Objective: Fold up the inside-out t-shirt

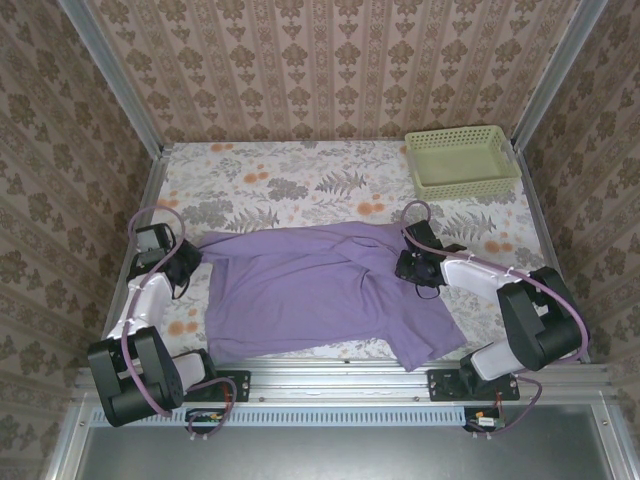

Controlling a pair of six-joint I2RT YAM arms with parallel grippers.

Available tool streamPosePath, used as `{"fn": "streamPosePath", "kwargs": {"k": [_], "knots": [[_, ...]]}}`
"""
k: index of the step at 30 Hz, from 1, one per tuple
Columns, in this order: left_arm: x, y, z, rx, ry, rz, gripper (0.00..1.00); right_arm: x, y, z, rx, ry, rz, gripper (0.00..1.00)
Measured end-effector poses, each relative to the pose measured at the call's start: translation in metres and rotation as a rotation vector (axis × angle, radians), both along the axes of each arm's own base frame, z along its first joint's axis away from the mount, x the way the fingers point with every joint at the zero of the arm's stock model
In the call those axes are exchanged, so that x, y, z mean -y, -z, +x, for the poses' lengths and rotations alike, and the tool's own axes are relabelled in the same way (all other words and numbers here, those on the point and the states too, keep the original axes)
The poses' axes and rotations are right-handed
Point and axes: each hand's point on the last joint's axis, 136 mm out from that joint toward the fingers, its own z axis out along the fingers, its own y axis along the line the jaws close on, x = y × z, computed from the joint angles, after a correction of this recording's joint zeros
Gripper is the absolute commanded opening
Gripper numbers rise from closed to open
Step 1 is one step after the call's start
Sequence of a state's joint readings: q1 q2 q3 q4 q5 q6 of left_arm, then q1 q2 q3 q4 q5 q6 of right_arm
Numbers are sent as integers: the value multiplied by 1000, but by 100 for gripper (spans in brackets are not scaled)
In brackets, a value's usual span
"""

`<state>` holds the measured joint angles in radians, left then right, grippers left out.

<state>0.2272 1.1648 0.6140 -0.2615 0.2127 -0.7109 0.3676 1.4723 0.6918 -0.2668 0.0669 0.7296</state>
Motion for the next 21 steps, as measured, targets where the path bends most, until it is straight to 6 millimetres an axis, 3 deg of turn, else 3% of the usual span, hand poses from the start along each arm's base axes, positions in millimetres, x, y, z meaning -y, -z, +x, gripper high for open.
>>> {"fn": "streamPosePath", "kwargs": {"k": [6,16,21], "knots": [[2,-2,1,4,6,1,0,-1,-5,1,14,13,14,51],[1,-6,4,14,6,3,0,-11,-22,-4,101,96,175,48],[2,-6,4,14,10,3,0,-12,-23,-1,105,136,202,53]]}}
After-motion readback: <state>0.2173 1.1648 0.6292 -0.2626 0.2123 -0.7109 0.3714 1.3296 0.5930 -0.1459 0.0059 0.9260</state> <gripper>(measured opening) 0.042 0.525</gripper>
